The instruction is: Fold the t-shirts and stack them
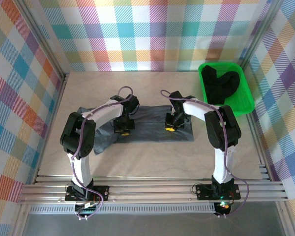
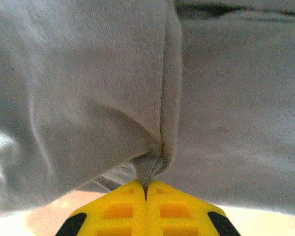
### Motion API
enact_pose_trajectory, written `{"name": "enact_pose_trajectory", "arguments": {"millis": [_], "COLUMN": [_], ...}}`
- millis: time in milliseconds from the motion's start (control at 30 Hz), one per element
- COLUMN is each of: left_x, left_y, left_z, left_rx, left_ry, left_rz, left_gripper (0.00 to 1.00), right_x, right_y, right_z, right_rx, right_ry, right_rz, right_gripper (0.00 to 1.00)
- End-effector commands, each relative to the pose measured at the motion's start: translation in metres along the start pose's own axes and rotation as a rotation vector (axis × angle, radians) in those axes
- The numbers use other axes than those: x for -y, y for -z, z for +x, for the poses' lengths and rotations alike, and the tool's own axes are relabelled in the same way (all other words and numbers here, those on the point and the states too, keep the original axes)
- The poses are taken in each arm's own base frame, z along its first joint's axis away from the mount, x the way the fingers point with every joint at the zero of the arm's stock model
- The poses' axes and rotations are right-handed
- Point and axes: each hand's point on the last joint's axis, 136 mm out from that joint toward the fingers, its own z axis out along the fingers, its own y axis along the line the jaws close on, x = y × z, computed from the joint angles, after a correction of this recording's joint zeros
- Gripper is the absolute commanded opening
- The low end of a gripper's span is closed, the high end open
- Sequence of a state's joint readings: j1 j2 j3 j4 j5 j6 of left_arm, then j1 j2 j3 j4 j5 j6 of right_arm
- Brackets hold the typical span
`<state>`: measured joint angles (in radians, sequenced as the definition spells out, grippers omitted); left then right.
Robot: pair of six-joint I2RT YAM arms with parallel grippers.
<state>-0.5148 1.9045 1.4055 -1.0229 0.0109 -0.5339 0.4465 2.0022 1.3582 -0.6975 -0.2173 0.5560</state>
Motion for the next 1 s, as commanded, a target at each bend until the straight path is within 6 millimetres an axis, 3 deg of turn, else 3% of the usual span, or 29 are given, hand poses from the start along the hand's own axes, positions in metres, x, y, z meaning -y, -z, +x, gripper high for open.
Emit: {"name": "enact_pose_trajectory", "arguments": {"millis": [0, 200, 367, 467, 533, 700, 833, 967], "left_x": [0.013, 0.028, 0.031, 0.014, -0.011, -0.089, -0.164, -0.200], "left_y": [0.013, 0.020, 0.013, 0.015, 0.024, 0.047, 0.036, 0.022], "left_z": [0.017, 0.013, 0.017, 0.014, 0.004, -0.026, -0.043, -0.073], "left_rx": [-0.089, -0.127, -0.174, -0.155, -0.101, 0.050, 0.132, 0.213], "left_ry": [0.100, 0.154, 0.175, 0.183, 0.213, 0.379, 0.588, 0.682], "left_rz": [0.073, 0.142, 0.160, 0.111, 0.075, 0.075, 0.112, 0.222], "left_gripper": [0.00, 0.00, 0.02, 0.40, 0.48, 0.46, 0.38, 0.37], "right_x": [0.005, 0.005, 0.005, 0.004, 0.004, 0.001, -0.007, -0.009], "right_y": [-0.004, -0.004, -0.005, -0.005, -0.005, -0.001, 0.006, 0.008], "right_z": [0.003, 0.003, 0.002, 0.003, 0.003, -0.001, -0.006, -0.008], "right_rx": [-0.025, -0.028, -0.034, -0.039, -0.039, -0.026, 0.008, 0.010], "right_ry": [0.007, 0.009, 0.006, 0.007, 0.010, 0.027, 0.059, 0.077], "right_rz": [0.019, 0.020, 0.020, 0.016, 0.016, 0.008, -0.020, -0.018], "right_gripper": [0.12, 0.12, 0.12, 0.12, 0.12, 0.12, 0.13, 0.14]}}
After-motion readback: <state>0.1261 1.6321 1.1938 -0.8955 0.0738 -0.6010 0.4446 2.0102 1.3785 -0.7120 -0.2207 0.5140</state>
